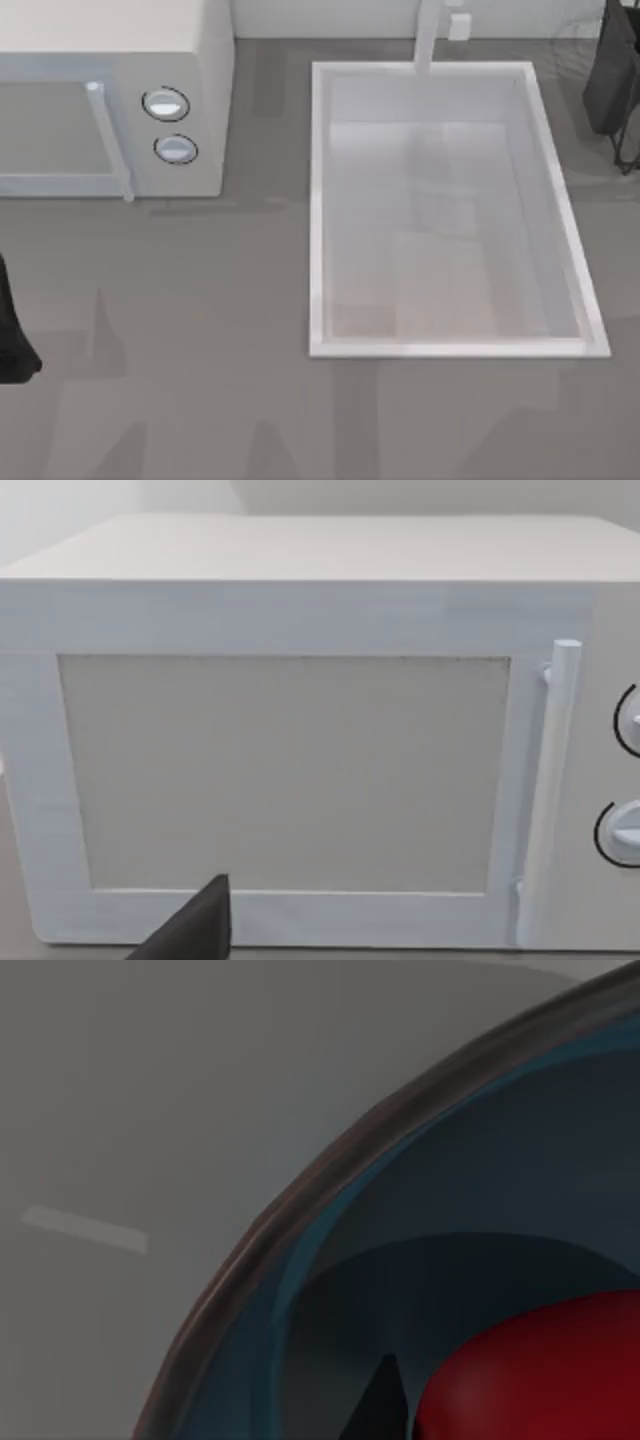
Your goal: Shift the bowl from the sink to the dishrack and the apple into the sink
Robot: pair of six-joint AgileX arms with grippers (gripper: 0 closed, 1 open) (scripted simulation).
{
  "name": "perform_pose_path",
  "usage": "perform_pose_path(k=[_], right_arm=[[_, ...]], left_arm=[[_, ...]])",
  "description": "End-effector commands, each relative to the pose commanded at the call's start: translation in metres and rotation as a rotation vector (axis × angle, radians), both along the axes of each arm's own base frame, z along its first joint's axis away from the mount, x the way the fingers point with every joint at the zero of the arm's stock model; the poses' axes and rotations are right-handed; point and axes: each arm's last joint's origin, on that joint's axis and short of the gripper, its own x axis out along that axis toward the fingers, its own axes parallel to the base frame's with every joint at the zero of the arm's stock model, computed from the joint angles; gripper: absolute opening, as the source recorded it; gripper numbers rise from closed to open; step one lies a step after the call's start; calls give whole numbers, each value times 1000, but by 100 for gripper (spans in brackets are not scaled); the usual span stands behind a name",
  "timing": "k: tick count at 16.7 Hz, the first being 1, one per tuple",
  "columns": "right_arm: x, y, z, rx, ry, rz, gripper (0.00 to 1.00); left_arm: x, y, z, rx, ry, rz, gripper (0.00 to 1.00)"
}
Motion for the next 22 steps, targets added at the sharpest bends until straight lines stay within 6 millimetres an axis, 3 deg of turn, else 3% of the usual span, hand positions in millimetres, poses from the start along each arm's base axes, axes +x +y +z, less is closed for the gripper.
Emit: perform_pose_path(k=[5, 6, 10, 17, 22], right_arm=[[0, 0, 0, 0, 0, 0, 0], [3, -2, 31, 3, -69, -14, 0], [8, -4, 48, -2, -73, -14, 0], [4, -2, 123, 6, -59, -15, 0], [4, -2, 129, 5, -66, -15, 0]], left_arm=[[0, 0, 0, 0, 0, 0, 100], [0, 0, 0, 0, 0, 0, 100], [0, 0, 0, 0, 0, 0, 100], [0, 0, 0, 0, 0, 0, 100], [0, 0, 0, 0, 0, 0, 100]])
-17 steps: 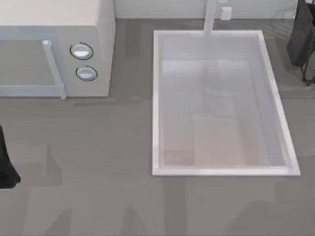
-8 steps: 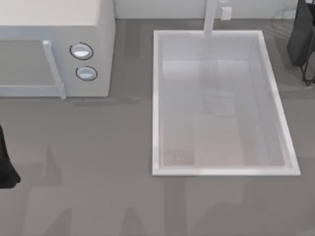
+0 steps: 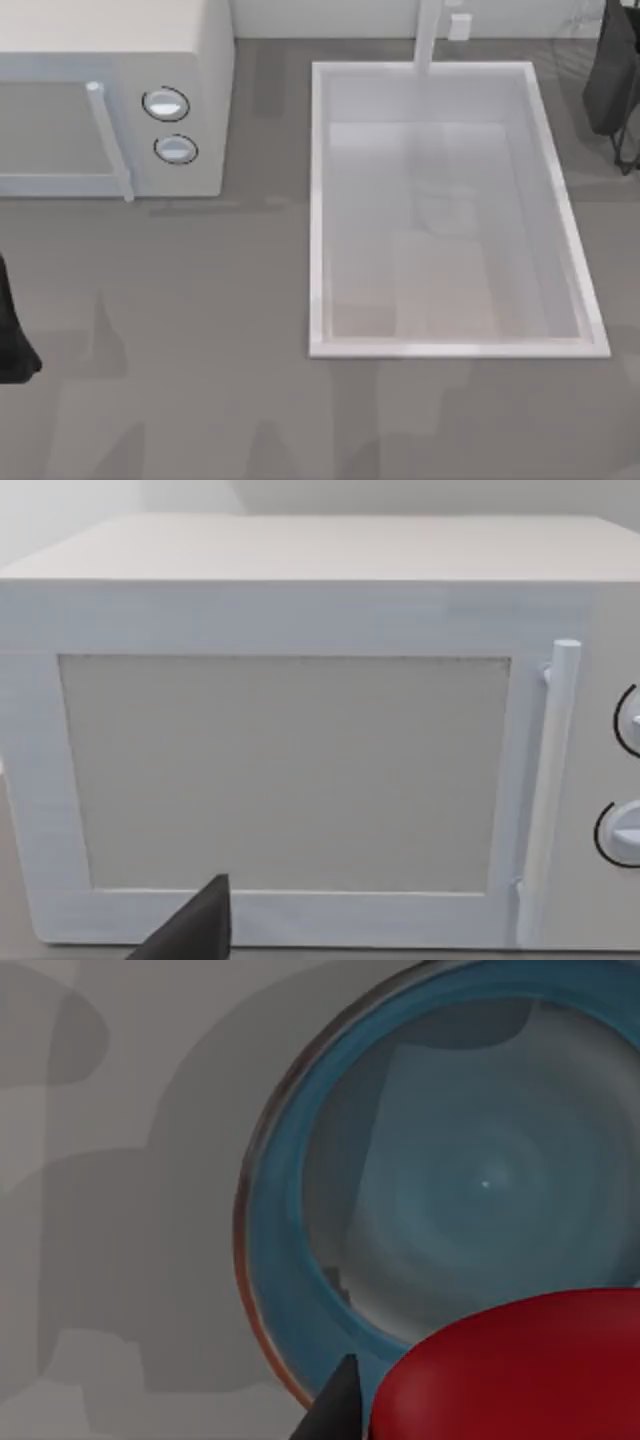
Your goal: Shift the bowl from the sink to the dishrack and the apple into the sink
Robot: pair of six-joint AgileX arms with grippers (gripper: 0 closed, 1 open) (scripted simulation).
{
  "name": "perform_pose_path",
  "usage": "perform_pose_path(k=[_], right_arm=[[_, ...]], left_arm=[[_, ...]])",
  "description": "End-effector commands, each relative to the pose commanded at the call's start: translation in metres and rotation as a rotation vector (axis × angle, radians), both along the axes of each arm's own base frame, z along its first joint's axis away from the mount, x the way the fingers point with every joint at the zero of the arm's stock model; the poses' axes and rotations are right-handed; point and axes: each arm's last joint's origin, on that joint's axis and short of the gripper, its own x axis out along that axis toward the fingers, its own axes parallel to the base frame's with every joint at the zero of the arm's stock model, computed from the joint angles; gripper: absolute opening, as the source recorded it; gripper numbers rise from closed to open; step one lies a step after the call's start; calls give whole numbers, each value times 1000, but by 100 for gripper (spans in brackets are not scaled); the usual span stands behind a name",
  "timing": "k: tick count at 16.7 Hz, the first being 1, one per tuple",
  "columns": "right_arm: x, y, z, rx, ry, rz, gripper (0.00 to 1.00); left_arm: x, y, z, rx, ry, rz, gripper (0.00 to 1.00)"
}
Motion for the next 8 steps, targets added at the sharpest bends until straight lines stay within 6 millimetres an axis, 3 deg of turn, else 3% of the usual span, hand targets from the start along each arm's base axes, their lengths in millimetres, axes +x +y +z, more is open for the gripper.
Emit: perform_pose_path(k=[4, 8], right_arm=[[8, 7, -3, -35, -40, 34, 0], [32, 32, -13, -146, -193, 112, 0]], left_arm=[[0, 0, 0, 0, 0, 0, 100], [0, 0, 0, 0, 0, 0, 100]])
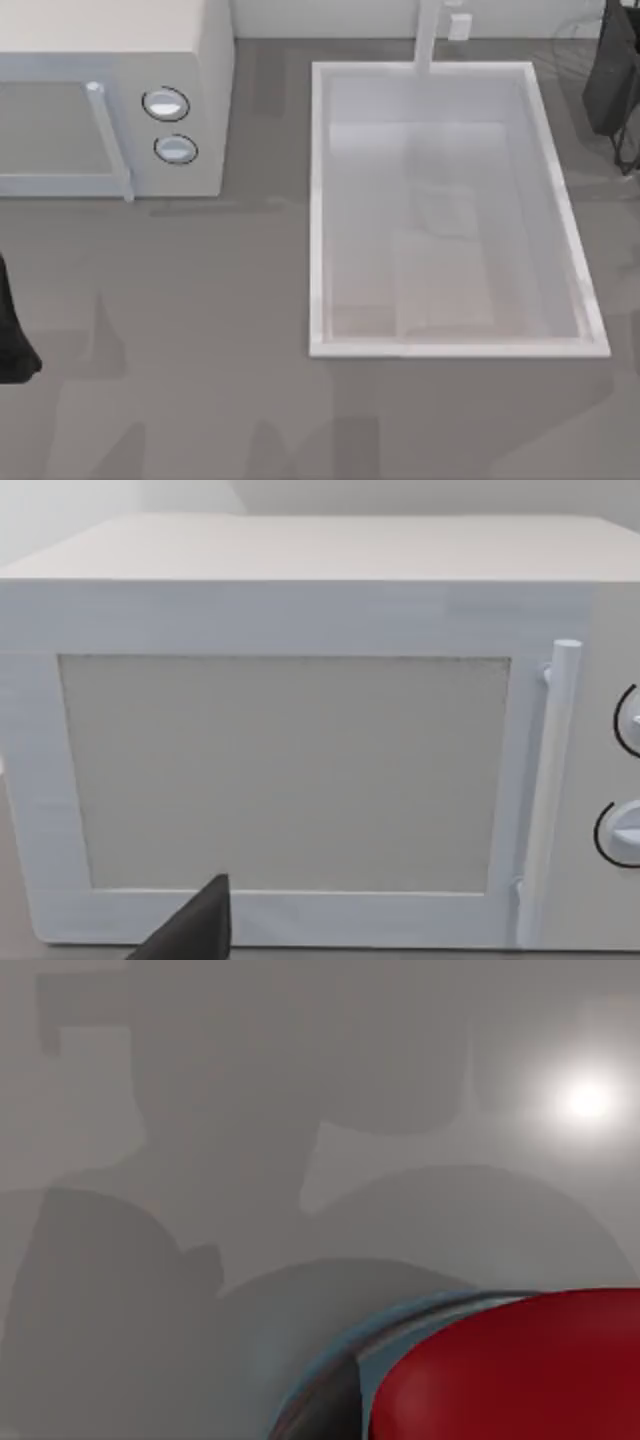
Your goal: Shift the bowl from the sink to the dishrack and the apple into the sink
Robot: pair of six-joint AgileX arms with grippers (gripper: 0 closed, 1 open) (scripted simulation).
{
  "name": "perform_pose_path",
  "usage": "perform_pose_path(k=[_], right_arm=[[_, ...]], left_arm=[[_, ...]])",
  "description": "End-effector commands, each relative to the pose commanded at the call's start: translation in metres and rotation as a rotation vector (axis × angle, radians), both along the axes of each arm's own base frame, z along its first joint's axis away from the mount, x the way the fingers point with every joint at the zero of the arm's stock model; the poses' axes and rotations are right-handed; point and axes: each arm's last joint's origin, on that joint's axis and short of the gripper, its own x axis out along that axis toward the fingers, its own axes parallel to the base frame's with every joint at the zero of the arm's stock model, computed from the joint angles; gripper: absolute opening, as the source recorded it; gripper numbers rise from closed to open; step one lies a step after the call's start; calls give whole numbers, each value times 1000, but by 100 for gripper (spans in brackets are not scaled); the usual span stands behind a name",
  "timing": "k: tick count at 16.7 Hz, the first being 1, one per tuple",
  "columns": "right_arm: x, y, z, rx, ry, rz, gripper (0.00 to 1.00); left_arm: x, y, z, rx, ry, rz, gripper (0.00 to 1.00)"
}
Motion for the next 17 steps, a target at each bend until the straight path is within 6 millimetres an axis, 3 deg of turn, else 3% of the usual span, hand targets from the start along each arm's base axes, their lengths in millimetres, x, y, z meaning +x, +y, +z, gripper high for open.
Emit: perform_pose_path(k=[4, 8, 12, 17], right_arm=[[27, 42, -11, -111, -259, 67, 0], [42, 97, -15, -154, -580, 98, 0], [35, 154, -14, -99, -897, 90, 0], [6, 208, -7, 58, -1190, 50, 0]], left_arm=[[0, 0, 0, 0, 0, 0, 100], [0, 0, 0, 0, 0, 0, 100], [0, 0, 0, 0, 0, 0, 100], [0, 0, 0, 0, 0, 0, 100]])
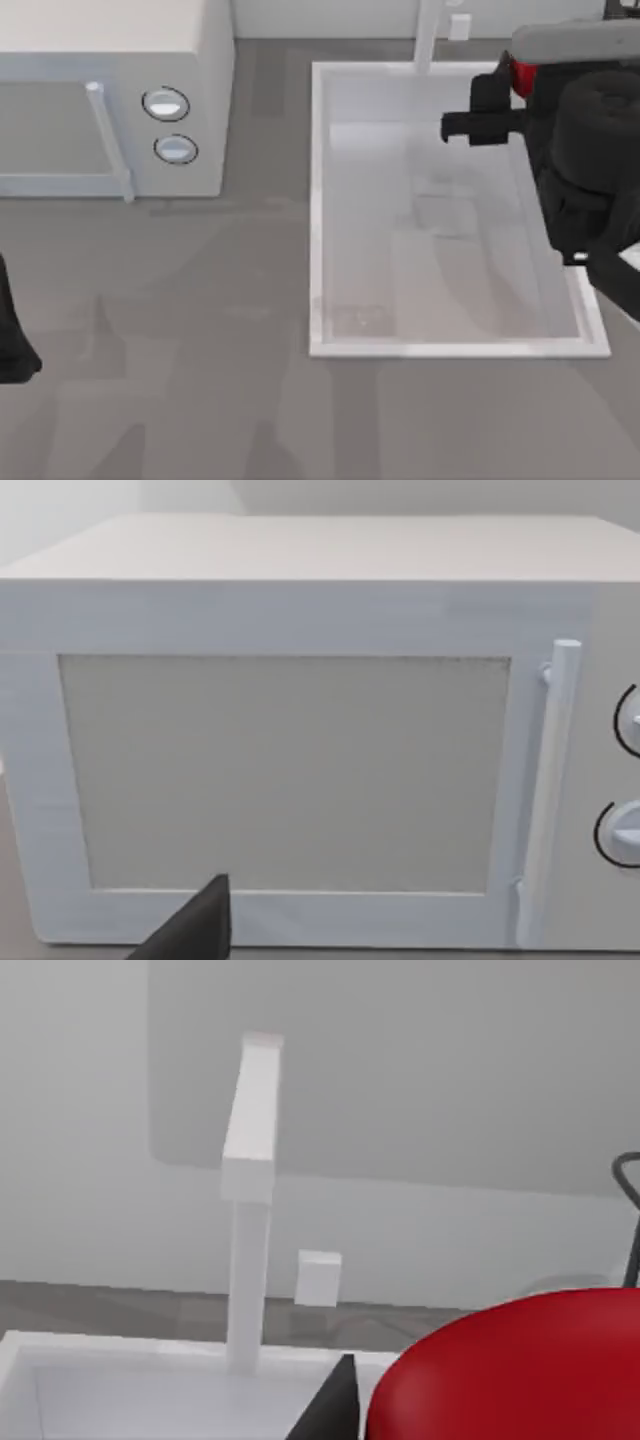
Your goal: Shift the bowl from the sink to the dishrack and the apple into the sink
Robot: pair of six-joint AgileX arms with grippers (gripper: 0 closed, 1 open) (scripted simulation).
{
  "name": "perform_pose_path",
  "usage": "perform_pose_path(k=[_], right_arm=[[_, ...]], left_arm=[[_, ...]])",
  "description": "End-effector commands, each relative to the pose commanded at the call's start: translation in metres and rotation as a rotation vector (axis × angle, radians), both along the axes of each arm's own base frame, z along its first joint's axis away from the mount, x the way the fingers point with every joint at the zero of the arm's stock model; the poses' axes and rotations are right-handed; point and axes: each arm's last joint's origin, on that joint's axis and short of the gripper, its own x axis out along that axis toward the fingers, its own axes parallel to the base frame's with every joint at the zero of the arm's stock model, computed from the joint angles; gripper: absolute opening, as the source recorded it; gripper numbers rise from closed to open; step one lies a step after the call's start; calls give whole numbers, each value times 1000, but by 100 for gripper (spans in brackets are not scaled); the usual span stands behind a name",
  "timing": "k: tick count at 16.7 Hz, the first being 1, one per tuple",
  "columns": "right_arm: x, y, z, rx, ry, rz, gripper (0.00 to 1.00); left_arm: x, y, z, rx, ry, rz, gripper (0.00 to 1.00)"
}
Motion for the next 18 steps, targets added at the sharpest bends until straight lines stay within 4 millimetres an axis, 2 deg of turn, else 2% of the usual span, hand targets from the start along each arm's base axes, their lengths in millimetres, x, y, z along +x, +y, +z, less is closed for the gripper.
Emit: perform_pose_path(k=[5, 12, 14, 18], right_arm=[[-21, 21, 4, 98, -114, 33, 0], [-19, 22, 1, 101, -116, 33, 0], [-16, 26, -13, 93, -110, 34, 0], [-10, 31, -63, 89, -105, 30, 0]], left_arm=[[0, 0, 0, 0, 0, 0, 100], [0, 0, 0, 0, 0, 0, 100], [0, 0, 0, 0, 0, 0, 100], [0, 0, 0, 0, 0, 0, 100]])
